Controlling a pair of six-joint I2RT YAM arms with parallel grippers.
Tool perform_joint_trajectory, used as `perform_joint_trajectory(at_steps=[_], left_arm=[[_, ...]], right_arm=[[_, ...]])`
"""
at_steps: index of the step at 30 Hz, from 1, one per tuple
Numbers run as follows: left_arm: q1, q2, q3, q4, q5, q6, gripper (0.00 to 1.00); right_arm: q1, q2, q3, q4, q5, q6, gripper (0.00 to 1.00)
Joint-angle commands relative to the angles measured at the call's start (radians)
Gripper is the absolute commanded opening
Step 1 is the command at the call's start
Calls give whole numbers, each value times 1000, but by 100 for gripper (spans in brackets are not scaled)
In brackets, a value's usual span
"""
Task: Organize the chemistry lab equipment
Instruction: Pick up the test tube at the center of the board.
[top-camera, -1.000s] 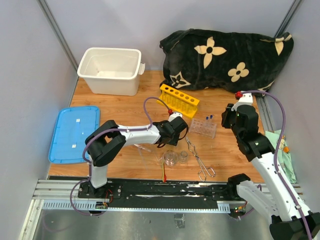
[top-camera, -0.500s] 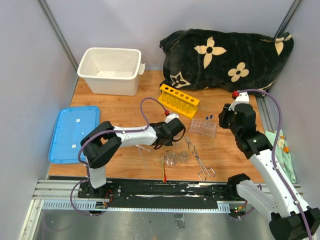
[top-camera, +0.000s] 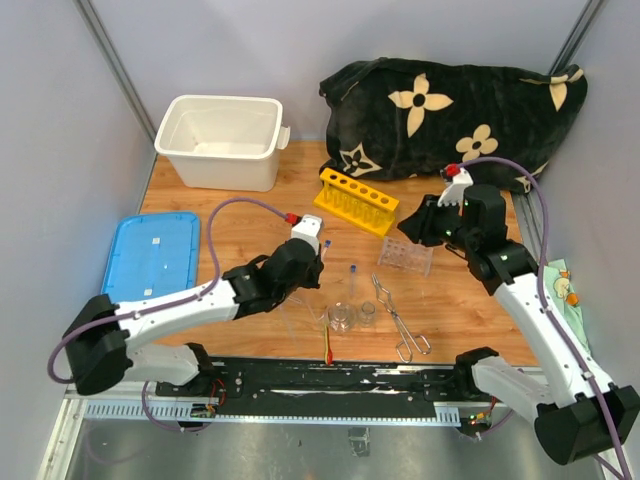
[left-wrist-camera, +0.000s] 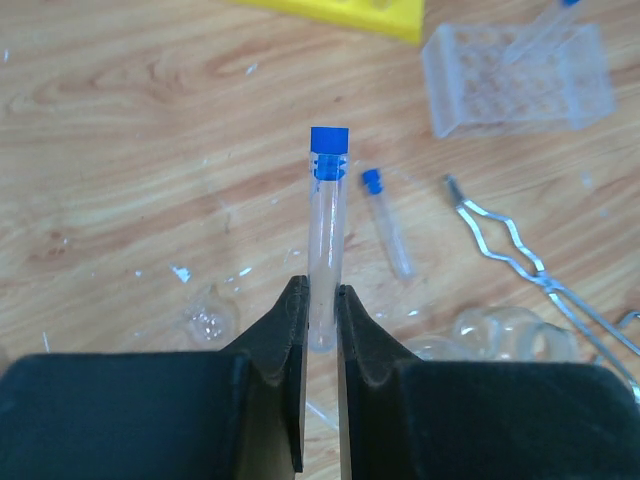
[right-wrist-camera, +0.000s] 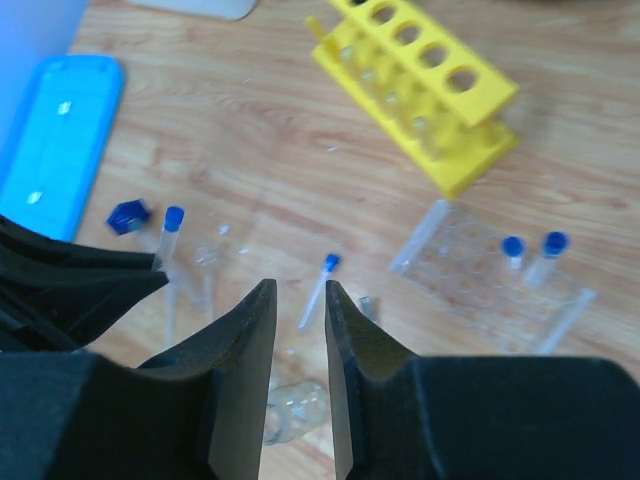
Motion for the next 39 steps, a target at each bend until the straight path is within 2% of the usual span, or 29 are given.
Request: perform_joint_trajectory(at_steps=[1, 4, 11, 22, 39], left_arm=[[-32, -111, -79, 192, 25, 95, 0], [-77, -138, -95, 232, 21, 141, 0], [-151, -140, -85, 271, -9, 186, 0], [-158, -189, -76, 260, -21, 193, 0], [-161, -183, -74, 267, -25, 187, 0]], right_arm=[[18, 60, 21, 79, -270, 103, 29], [97, 109, 32, 109, -310, 119, 31], [255, 209, 86, 109, -268, 102, 35], [281, 250, 88, 123, -276, 103, 38], [286, 259, 74, 174, -305, 126, 29]])
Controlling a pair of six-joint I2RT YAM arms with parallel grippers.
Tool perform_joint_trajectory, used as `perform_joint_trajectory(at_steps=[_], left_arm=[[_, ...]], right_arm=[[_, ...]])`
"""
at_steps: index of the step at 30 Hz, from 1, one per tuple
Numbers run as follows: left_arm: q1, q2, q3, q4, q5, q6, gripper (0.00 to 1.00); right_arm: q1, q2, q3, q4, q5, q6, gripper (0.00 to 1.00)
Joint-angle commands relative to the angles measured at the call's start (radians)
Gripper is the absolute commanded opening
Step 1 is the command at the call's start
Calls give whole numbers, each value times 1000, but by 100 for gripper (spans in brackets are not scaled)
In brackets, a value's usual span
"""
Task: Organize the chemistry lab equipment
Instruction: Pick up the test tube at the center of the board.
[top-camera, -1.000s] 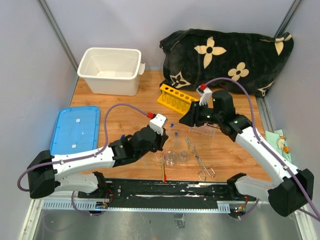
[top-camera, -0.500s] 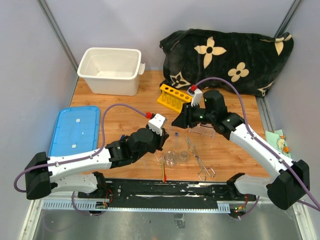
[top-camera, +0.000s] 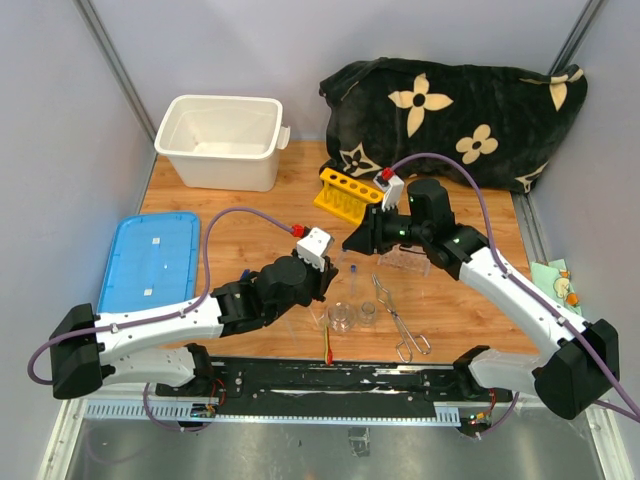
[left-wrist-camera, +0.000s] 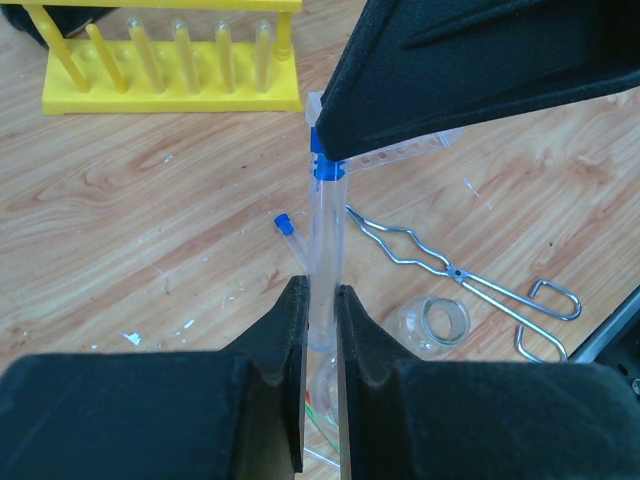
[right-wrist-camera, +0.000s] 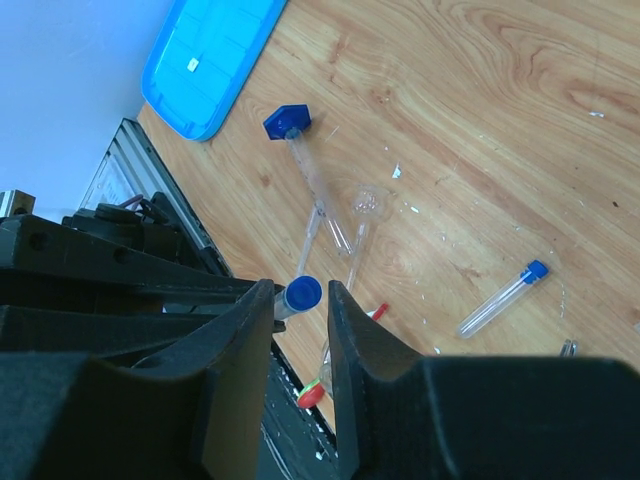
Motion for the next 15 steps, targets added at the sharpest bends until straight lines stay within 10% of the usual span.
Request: perform_joint_trajectory(at_steps=[1, 15], left_arm=[[-11, -12, 14, 49, -21, 8, 0], [-16, -29, 19, 59, -43, 13, 0]], right_arm=[[19, 8, 14, 36, -27, 18, 29], [25, 13, 4, 44, -27, 22, 29]])
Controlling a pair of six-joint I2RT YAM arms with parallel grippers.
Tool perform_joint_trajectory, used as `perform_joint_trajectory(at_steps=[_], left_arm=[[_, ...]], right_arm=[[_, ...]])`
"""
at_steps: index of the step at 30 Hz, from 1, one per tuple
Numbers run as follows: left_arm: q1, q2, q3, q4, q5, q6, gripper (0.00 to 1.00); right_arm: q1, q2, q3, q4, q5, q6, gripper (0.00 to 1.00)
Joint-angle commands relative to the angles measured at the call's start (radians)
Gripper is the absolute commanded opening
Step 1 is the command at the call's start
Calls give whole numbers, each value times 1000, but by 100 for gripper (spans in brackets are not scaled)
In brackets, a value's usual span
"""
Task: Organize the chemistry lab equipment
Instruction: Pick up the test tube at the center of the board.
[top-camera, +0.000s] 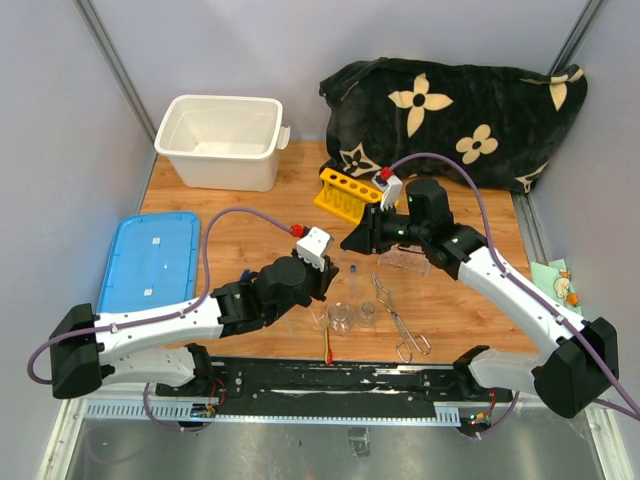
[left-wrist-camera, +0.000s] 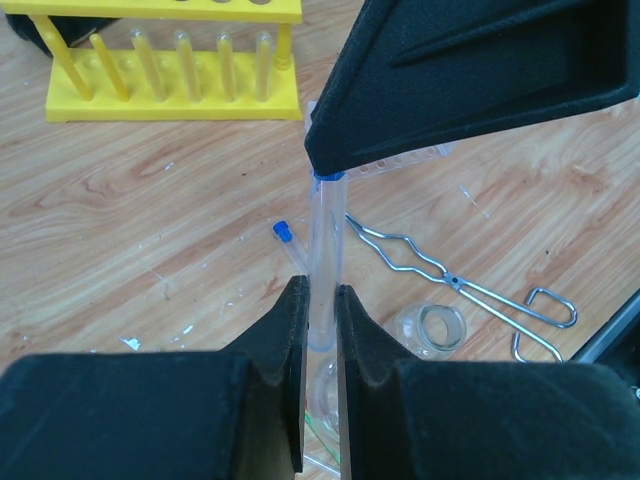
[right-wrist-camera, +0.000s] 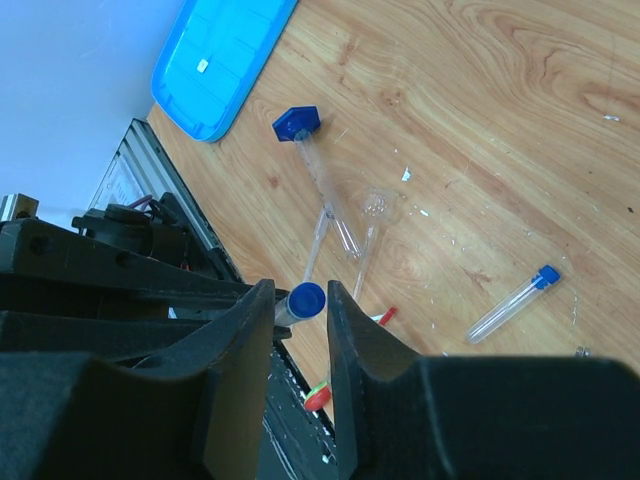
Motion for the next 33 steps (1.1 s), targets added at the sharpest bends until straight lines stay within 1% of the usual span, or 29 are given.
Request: perform_joint_trajectory(at_steps=[1, 5, 14, 15, 17, 20, 22, 24, 27, 33], left_arm=[[-9, -31, 19, 46, -36, 13, 0], [-12, -43, 14, 51, -47, 16, 0], [-12, -30, 14, 50, -43, 12, 1], [-12, -25, 15, 47, -43, 13, 4], [-12, -12, 22, 35, -50, 5, 17], [-14, 21, 43, -1, -68, -17, 57], [-14, 46, 60, -28, -76, -36, 71], [-14, 71, 76, -47, -71, -50, 75], [-13, 111, 97, -65, -53, -62, 75], [-13, 235, 145, -115, -53, -96, 71]], right_arm=[[19, 9, 4, 24, -19, 6, 29], [19, 11, 4, 28, -20, 8, 27], [19, 3, 2, 27, -14, 8, 2], [19, 1, 1, 25, -8, 6, 1], [19, -6, 1, 16, 12, -3, 0], [19, -18, 6, -27, 87, -34, 1], [19, -24, 18, -72, 154, -68, 1], [19, -22, 33, -127, 235, -110, 1], [16, -14, 62, -192, 378, -180, 1], [-27, -14, 60, -227, 688, -258, 1]])
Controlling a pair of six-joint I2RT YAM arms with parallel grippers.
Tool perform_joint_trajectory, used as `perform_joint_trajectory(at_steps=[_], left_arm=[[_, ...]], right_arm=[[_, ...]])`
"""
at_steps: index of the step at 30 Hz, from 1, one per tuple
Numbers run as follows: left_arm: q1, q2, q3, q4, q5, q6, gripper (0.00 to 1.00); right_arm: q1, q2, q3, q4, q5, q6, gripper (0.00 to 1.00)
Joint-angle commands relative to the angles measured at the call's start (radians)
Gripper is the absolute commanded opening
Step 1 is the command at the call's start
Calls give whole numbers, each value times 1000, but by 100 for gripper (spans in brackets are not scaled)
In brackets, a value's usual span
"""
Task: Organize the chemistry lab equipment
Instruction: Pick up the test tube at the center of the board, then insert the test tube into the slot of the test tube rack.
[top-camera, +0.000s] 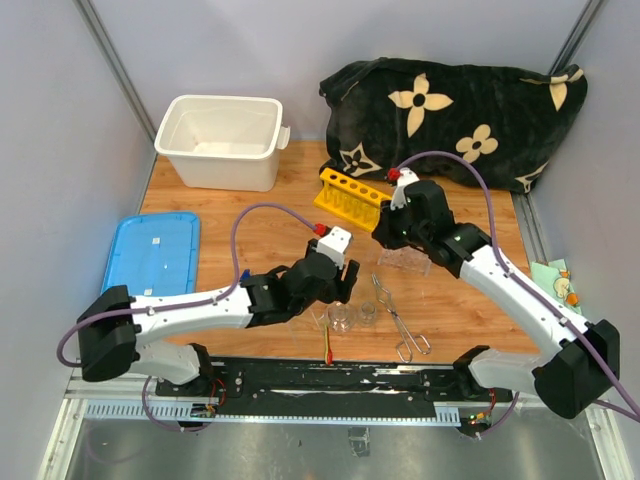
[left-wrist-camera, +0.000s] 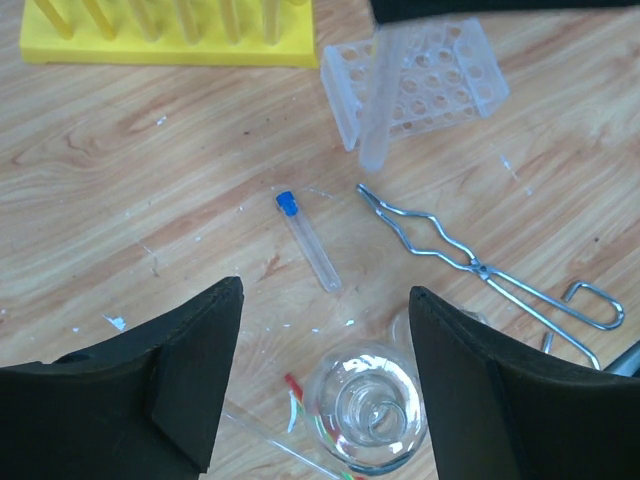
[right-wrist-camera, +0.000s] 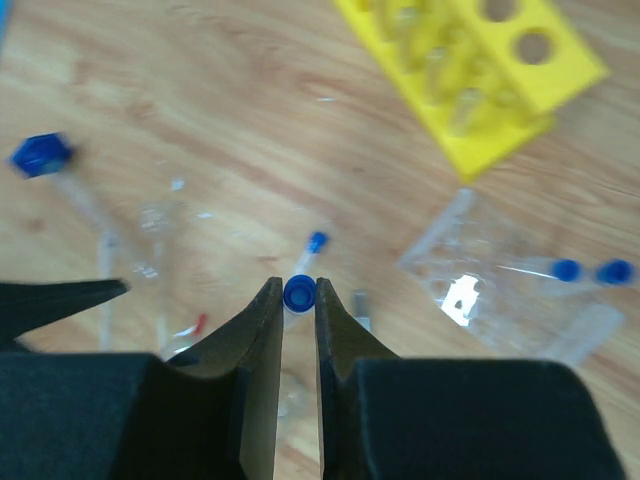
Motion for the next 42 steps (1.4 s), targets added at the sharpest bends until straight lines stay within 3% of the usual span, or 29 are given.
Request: perform_joint_trajectory(at_steps=[1, 11, 27, 37, 42], left_arm=[[-7, 87, 56, -47, -18, -46, 71], [-5, 280, 147, -121, -17, -94, 66], [-4, 358, 173, -108, 17, -99, 64], [-1, 350, 164, -100, 10, -95, 64], [6, 341, 156, -99, 9, -95, 64]], right_arm=[[-38, -12, 16, -49, 323, -100, 1], [-63, 13, -104, 108, 538, -143, 0], [-83, -27, -215, 191, 766, -113, 1], [-240, -45, -313, 240, 648, -36, 1], [-262, -60, -346, 291, 591, -26, 1]])
